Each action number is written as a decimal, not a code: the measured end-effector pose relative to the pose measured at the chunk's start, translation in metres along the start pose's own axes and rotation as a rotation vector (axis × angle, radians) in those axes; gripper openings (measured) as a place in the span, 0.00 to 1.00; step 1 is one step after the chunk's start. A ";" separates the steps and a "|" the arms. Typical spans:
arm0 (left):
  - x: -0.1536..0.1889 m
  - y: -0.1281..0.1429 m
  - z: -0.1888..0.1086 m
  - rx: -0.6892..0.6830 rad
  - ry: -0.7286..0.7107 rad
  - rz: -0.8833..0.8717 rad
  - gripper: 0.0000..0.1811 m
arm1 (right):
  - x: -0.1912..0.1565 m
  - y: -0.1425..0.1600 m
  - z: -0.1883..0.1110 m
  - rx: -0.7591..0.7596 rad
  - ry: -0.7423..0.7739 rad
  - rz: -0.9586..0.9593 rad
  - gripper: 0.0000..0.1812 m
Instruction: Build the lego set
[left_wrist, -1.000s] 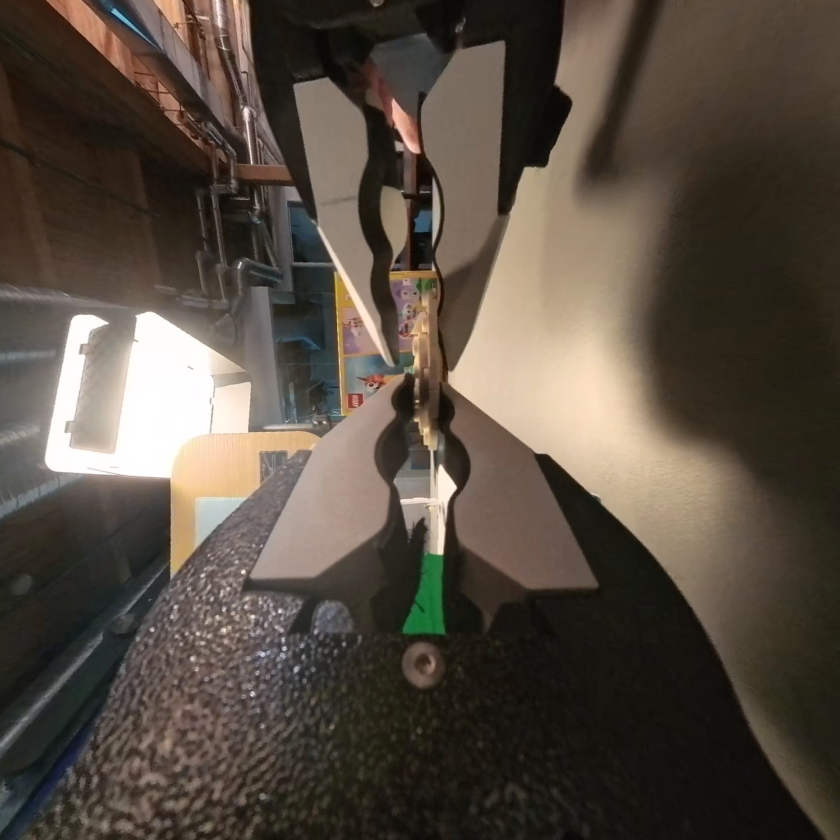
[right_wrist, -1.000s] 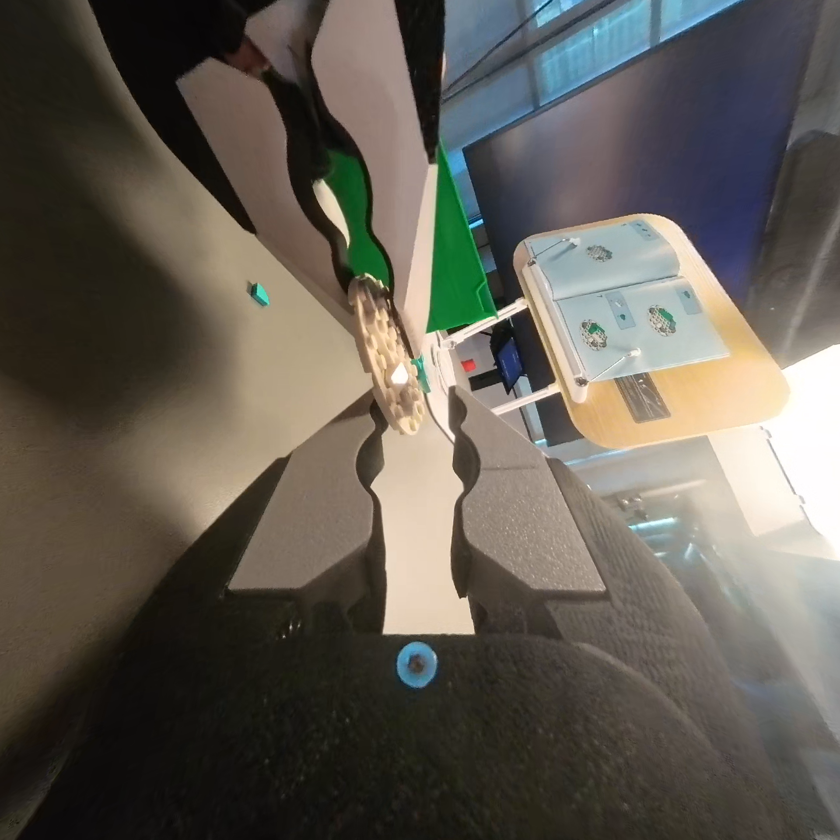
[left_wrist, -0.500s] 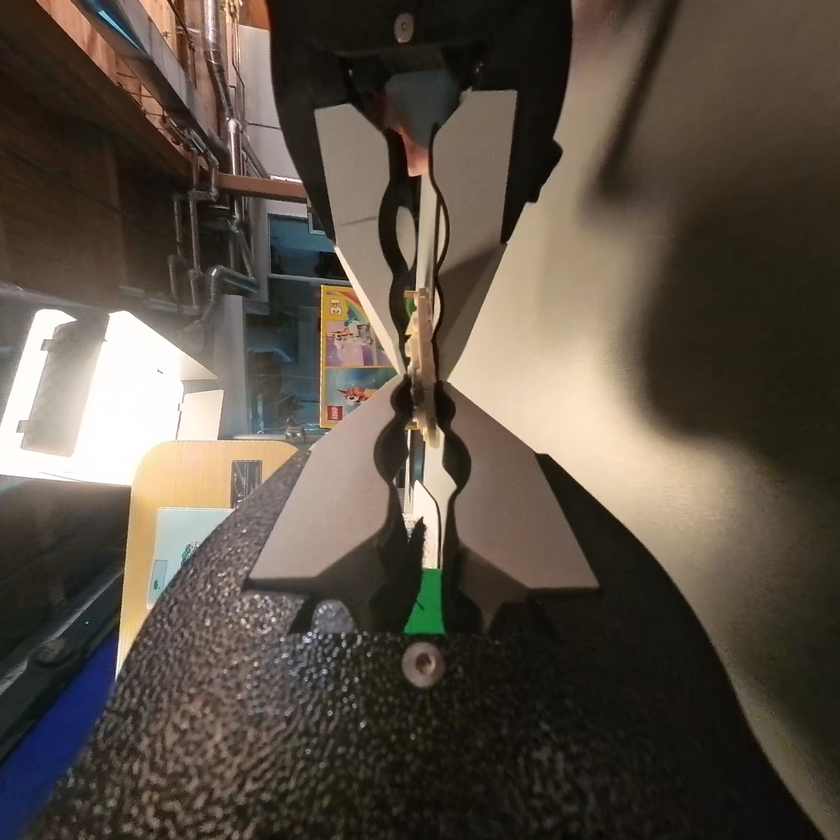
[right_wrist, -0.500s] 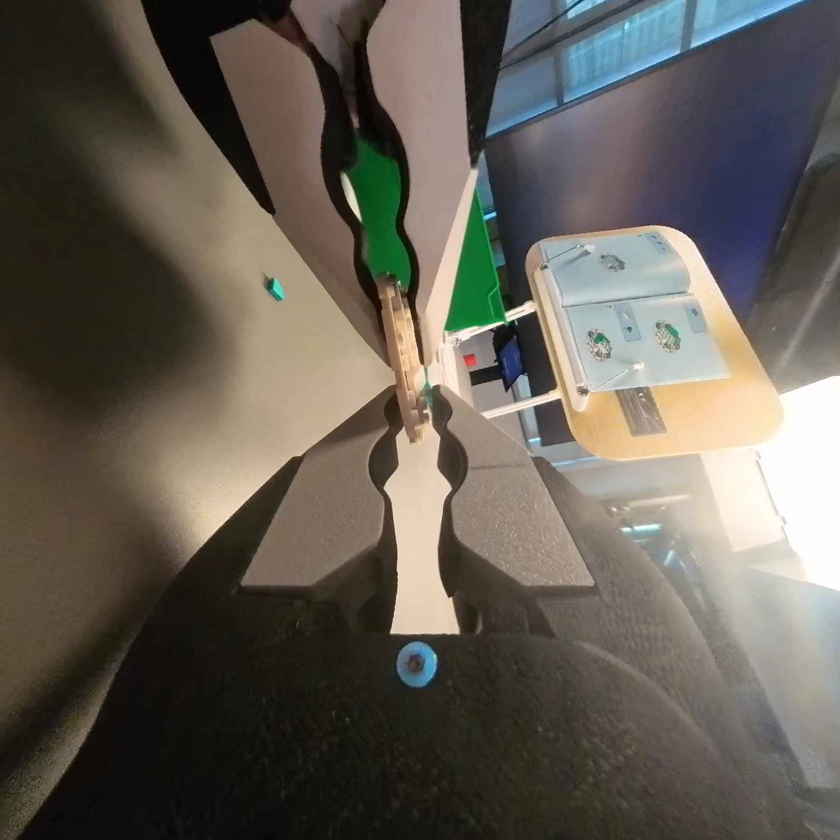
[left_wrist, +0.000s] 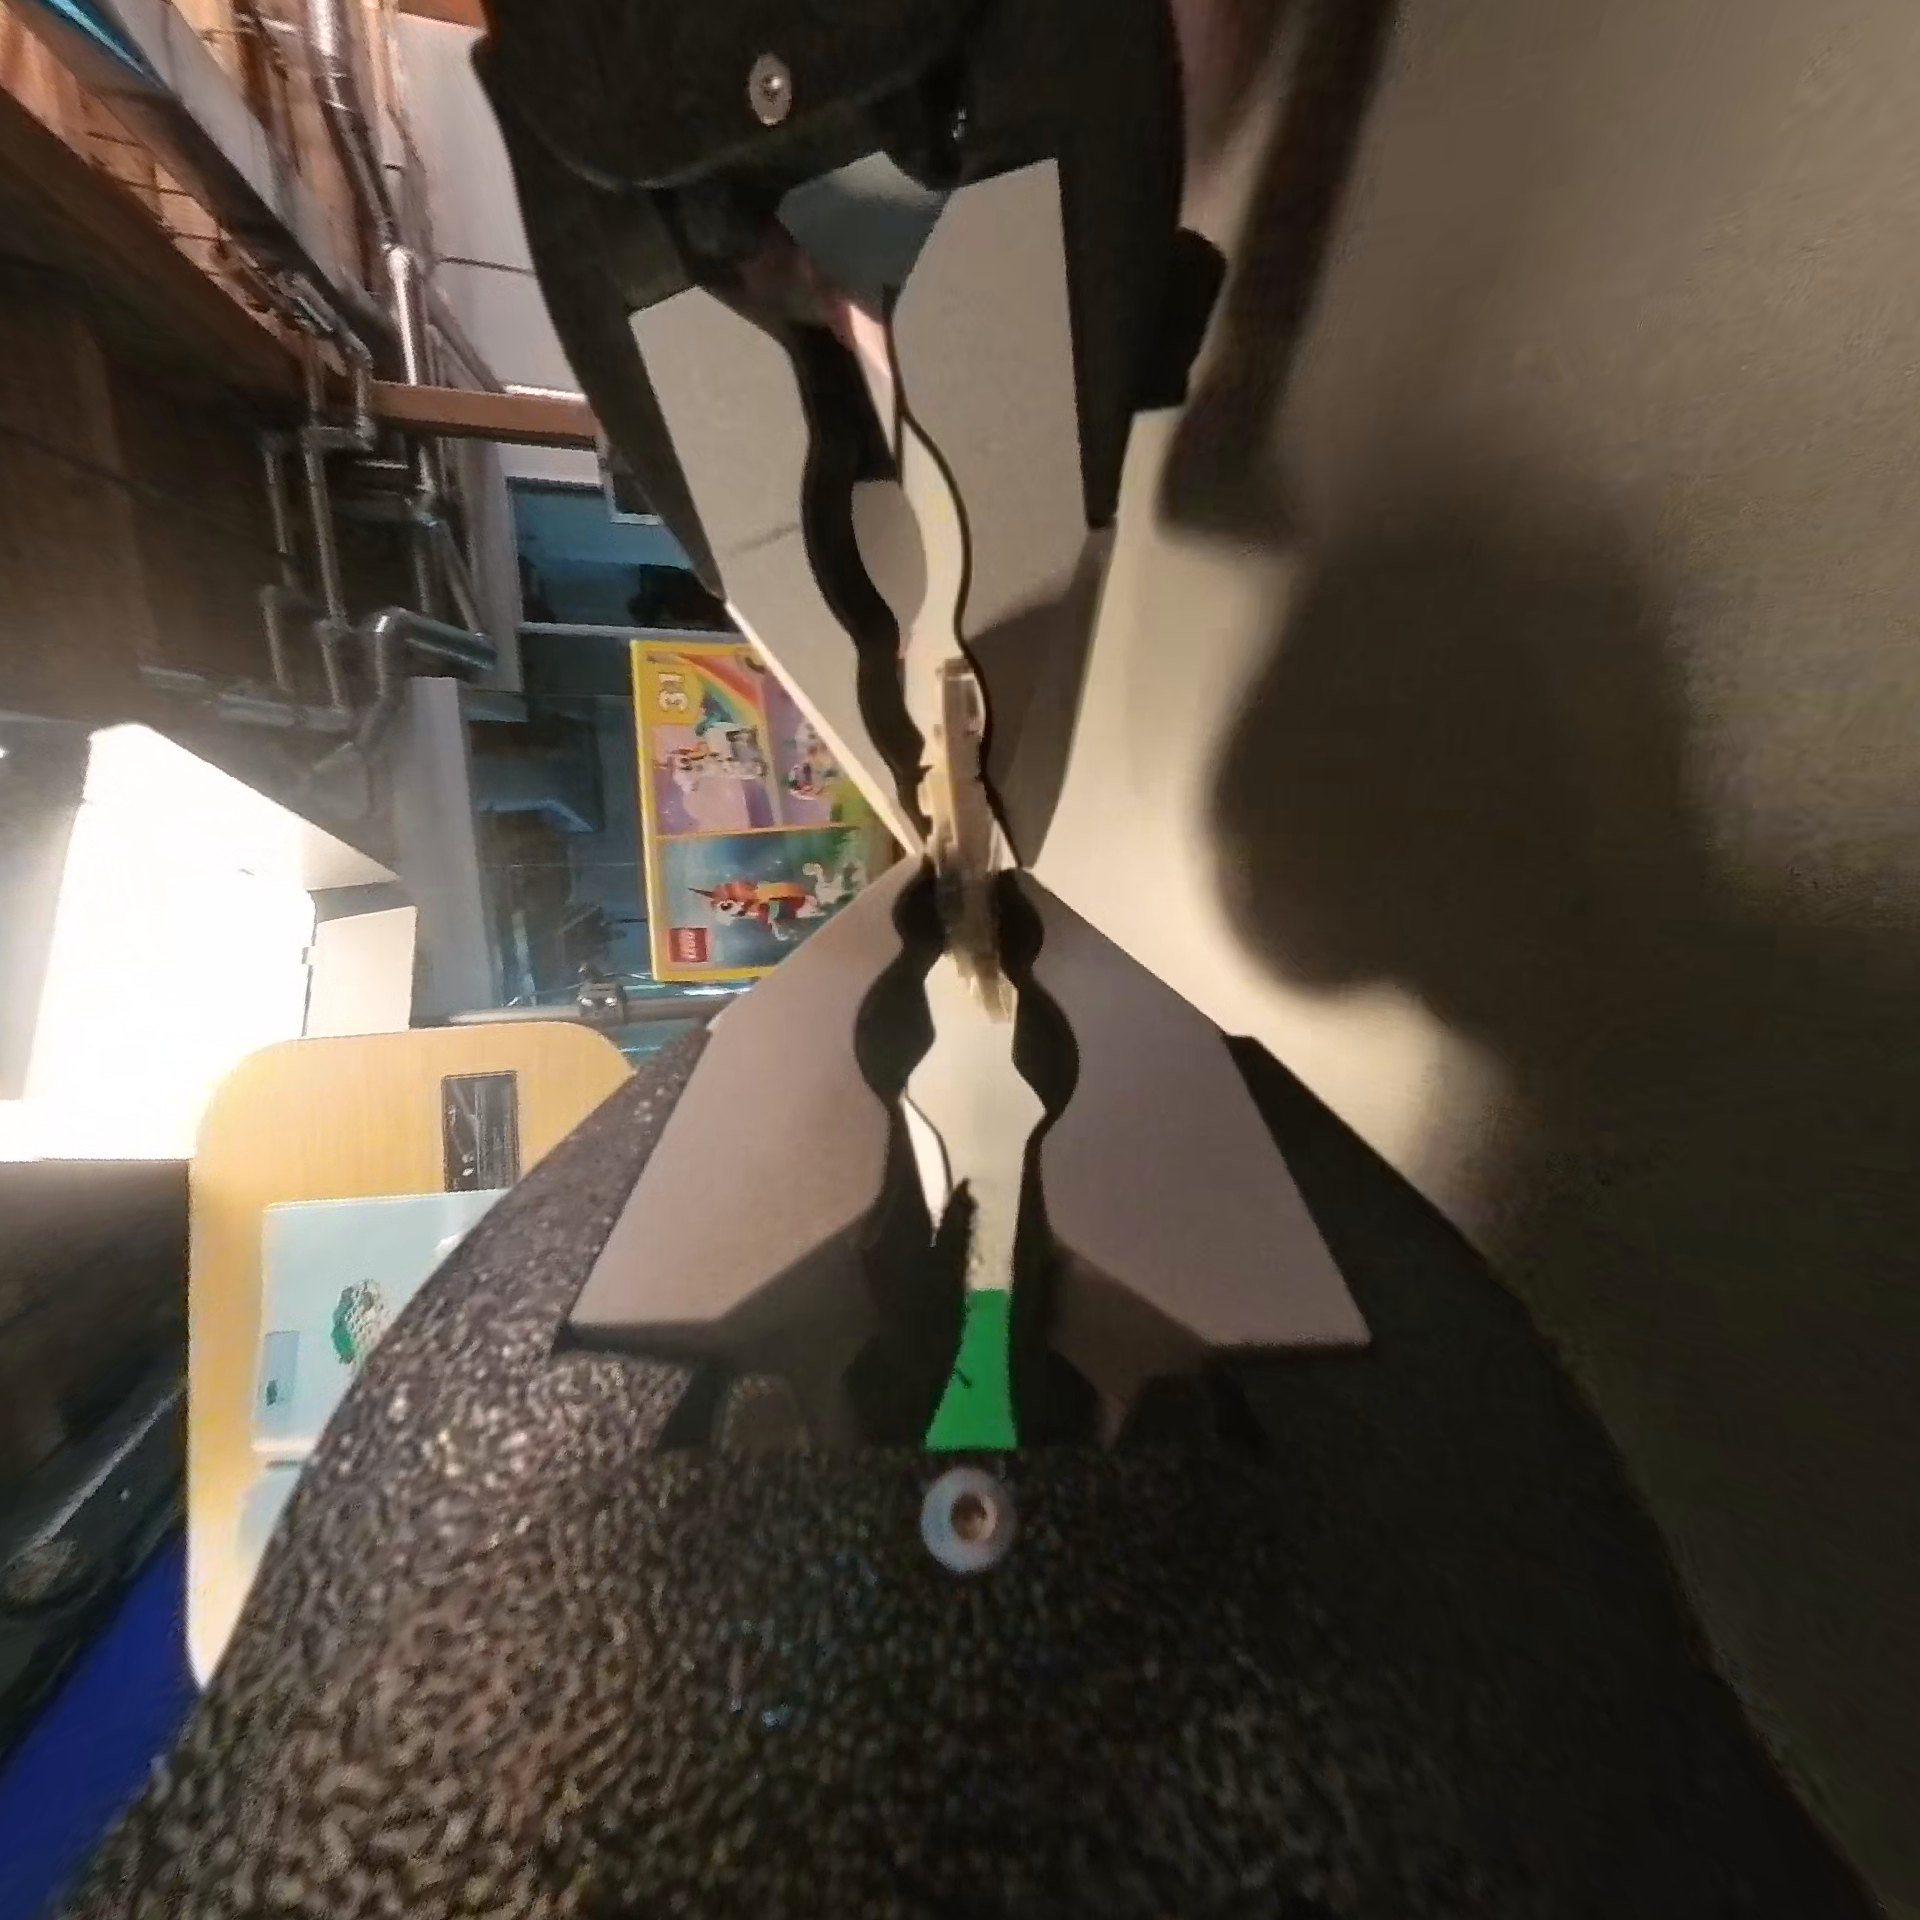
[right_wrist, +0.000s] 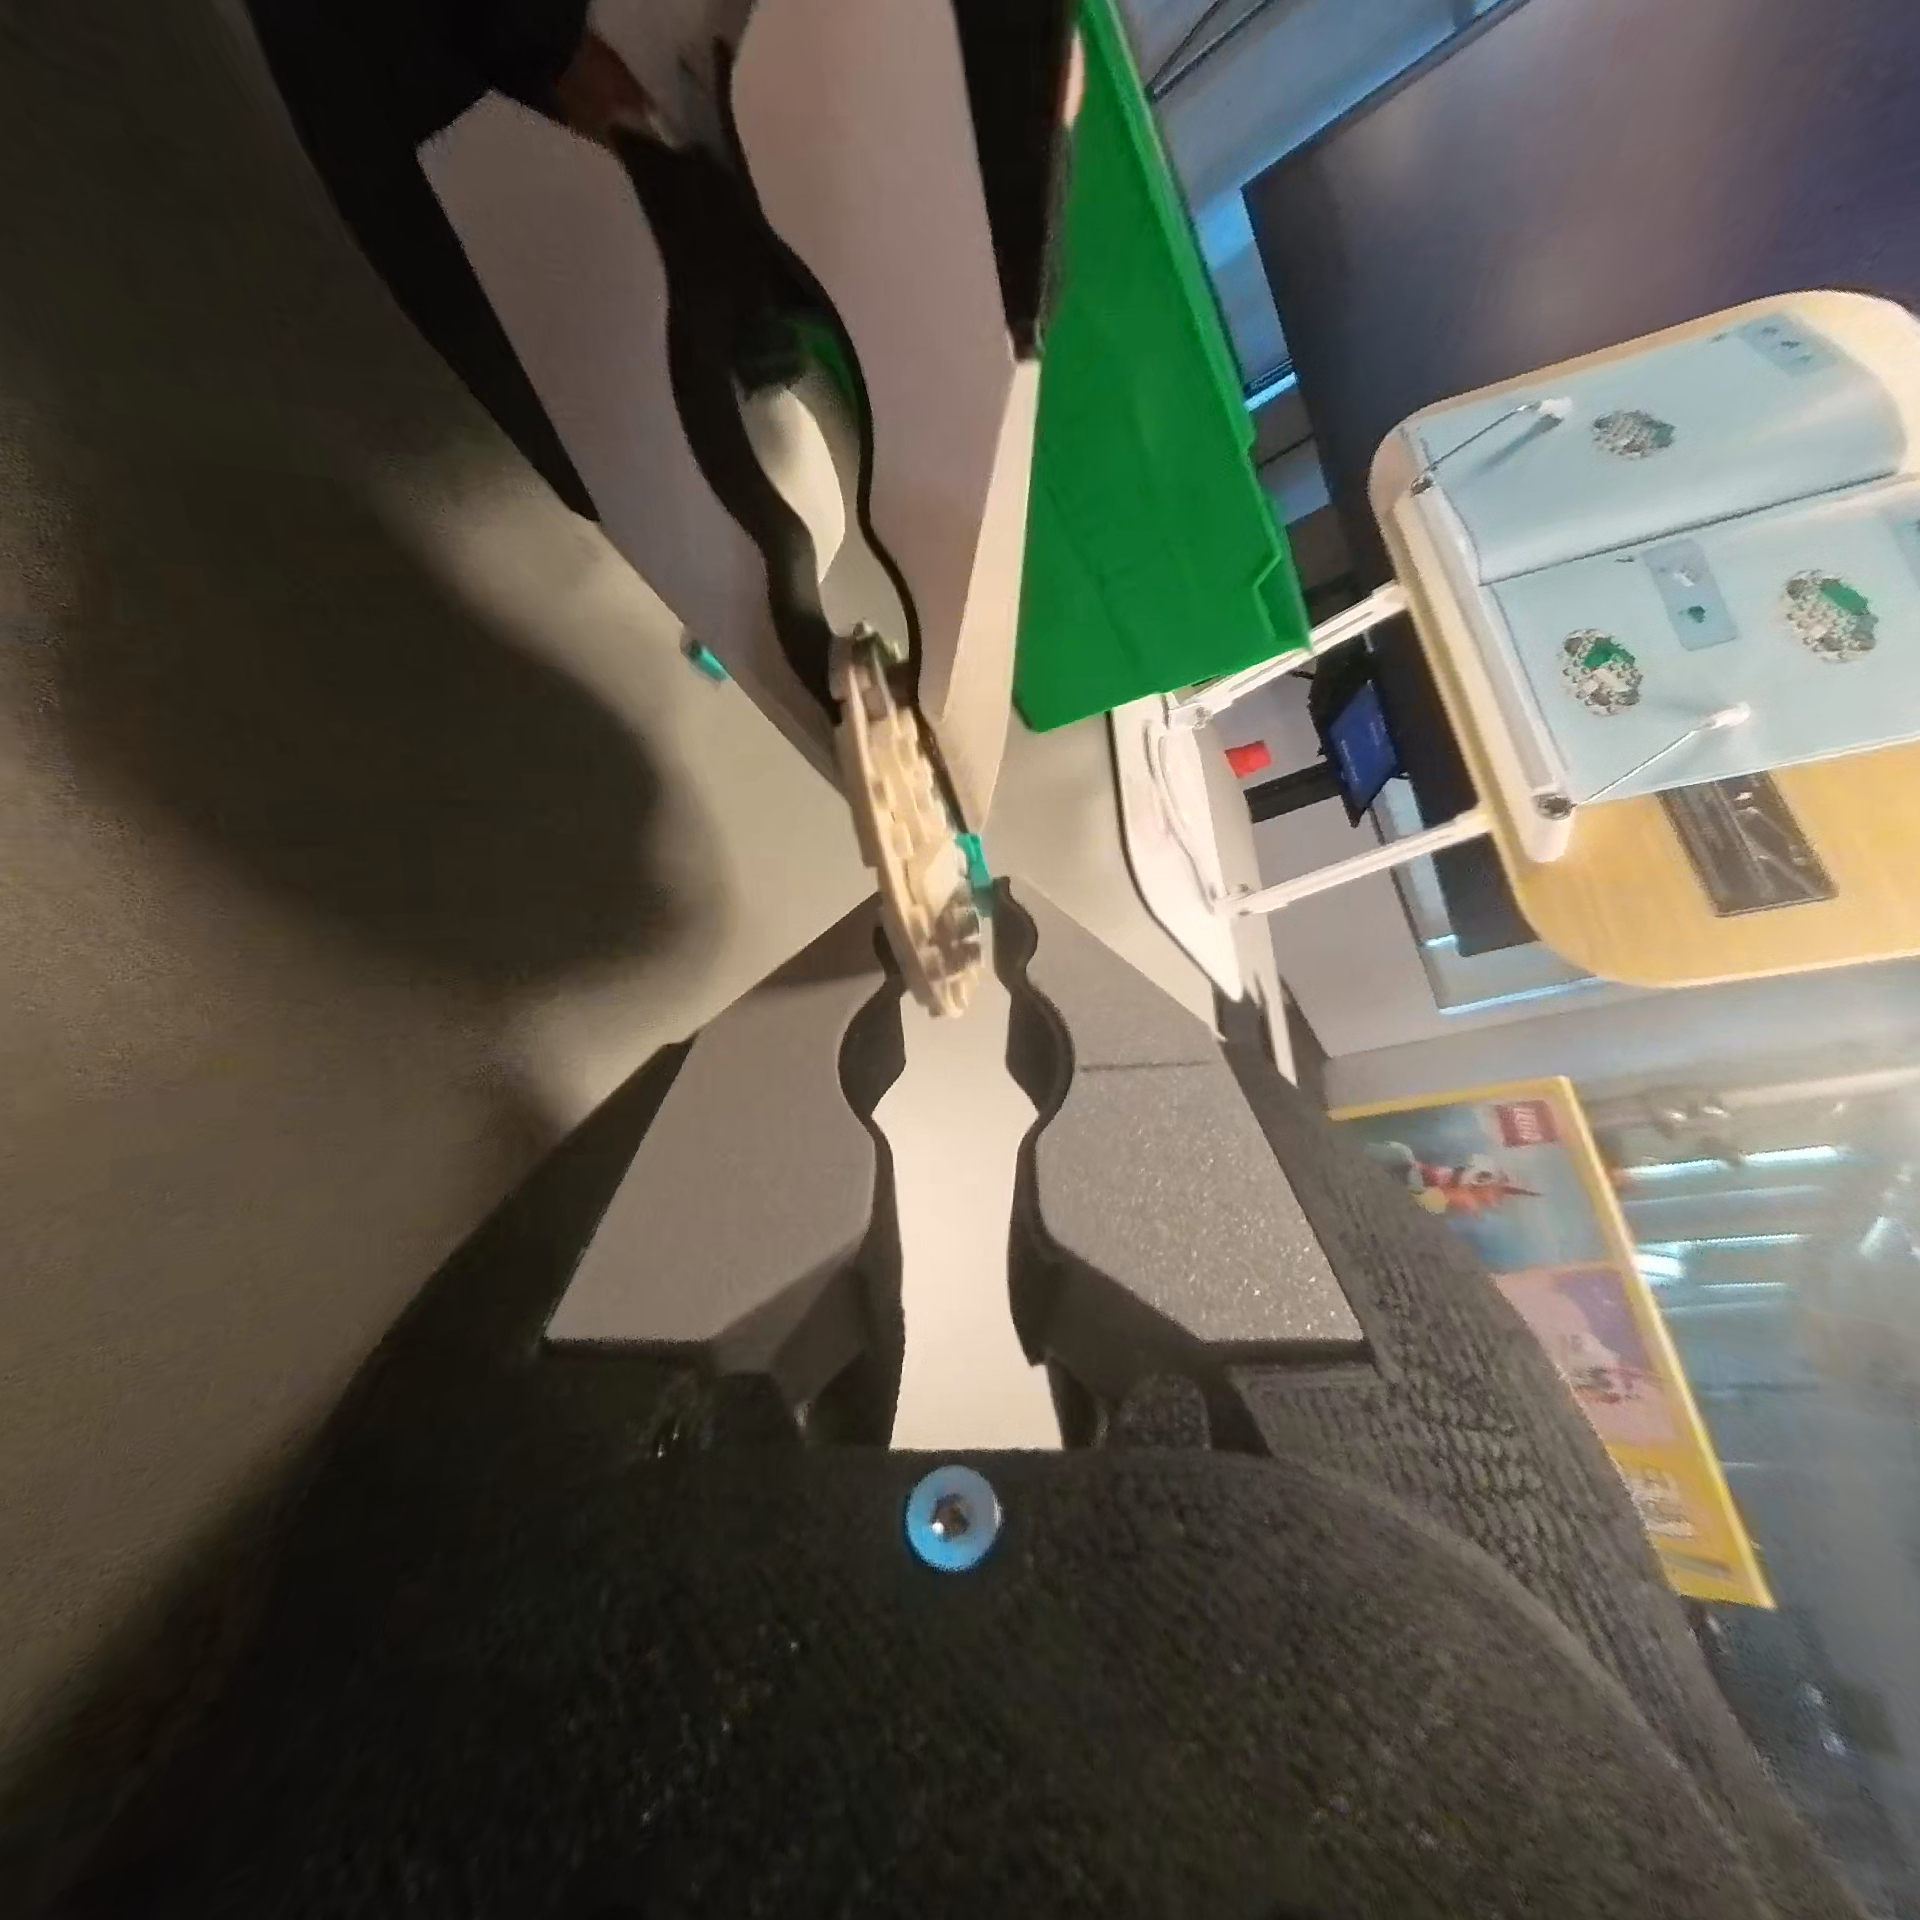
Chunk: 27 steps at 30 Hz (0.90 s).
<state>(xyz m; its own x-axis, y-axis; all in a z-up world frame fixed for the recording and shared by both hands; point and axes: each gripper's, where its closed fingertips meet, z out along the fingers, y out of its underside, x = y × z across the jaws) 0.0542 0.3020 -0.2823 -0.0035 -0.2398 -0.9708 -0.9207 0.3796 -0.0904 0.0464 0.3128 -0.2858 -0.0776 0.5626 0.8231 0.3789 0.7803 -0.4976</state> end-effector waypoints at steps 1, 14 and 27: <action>0.003 0.001 0.000 0.000 0.008 0.022 0.04 | -0.004 0.003 0.001 -0.008 -0.020 0.018 0.08; 0.010 0.011 0.002 -0.046 0.023 0.111 0.03 | 0.040 0.038 -0.017 0.047 -0.215 1.022 0.10; 0.011 0.002 -0.001 -0.002 0.026 0.145 0.03 | 0.023 0.073 0.028 -0.082 -0.508 0.669 0.16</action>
<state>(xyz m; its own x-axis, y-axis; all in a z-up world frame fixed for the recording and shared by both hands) 0.0519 0.2995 -0.2934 -0.1464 -0.2057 -0.9676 -0.9105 0.4105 0.0504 0.0462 0.3902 -0.3105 -0.2110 0.9689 0.1289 0.5569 0.2275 -0.7988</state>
